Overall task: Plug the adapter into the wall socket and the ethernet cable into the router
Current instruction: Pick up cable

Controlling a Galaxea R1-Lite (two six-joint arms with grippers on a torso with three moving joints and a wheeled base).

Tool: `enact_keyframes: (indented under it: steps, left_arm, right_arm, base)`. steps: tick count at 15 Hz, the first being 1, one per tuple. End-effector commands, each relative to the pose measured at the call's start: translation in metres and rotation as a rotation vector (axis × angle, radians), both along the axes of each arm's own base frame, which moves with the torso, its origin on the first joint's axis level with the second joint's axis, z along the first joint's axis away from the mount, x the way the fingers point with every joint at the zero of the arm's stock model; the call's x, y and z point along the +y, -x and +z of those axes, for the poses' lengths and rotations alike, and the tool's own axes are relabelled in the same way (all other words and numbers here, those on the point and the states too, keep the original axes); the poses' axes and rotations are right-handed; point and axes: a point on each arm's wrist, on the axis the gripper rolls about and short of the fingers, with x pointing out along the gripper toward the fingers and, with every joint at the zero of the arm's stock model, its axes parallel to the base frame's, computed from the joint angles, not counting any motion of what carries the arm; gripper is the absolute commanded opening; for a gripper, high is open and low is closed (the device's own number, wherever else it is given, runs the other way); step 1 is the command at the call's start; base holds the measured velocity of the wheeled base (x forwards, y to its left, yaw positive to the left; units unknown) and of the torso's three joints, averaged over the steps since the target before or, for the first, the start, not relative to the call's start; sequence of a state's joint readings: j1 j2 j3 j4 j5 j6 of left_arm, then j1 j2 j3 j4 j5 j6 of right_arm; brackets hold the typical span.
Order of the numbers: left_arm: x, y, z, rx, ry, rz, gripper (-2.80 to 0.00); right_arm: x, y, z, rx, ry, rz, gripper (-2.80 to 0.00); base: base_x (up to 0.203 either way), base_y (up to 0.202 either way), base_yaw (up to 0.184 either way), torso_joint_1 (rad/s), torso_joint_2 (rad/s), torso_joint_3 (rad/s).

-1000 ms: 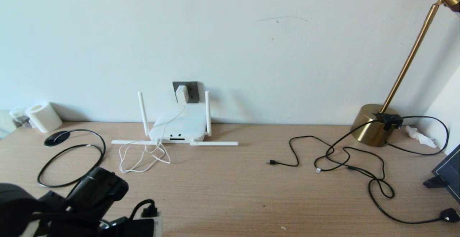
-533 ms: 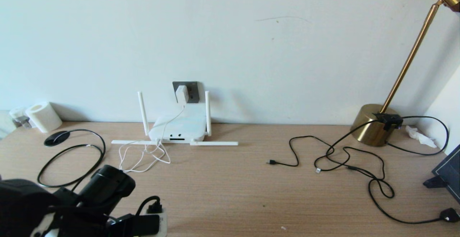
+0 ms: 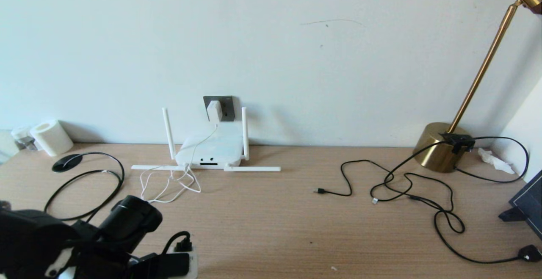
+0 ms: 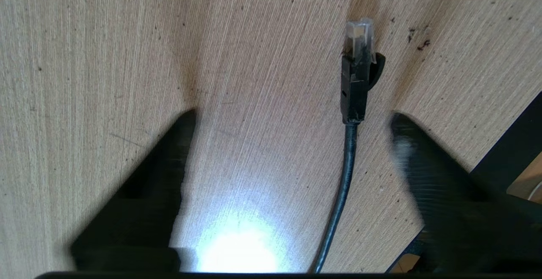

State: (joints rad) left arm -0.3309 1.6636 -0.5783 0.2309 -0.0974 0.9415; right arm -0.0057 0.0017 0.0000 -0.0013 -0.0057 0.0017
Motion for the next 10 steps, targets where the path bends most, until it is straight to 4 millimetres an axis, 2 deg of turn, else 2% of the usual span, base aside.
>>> enact_keyframes:
  steps: [1,10]
  left_arm:
    - [-0.0002,-0.001,-0.0015,0.008,-0.003,-0.004,-2.8]
    - [-0.0013,-0.0033,-0.003,0.013,-0.006,-0.008,-2.8]
  right_arm:
    - [0.0,0.0,0.0,0.0,0.0,-0.001,-2.8]
    - [0.0,0.0,0.0,0.0,0.0,-0.001,-2.8]
  base:
    - [0.0,0.0,0.0,0.0,0.0,0.0]
    - [0.0,0.0,0.0,0.0,0.0,0.0]
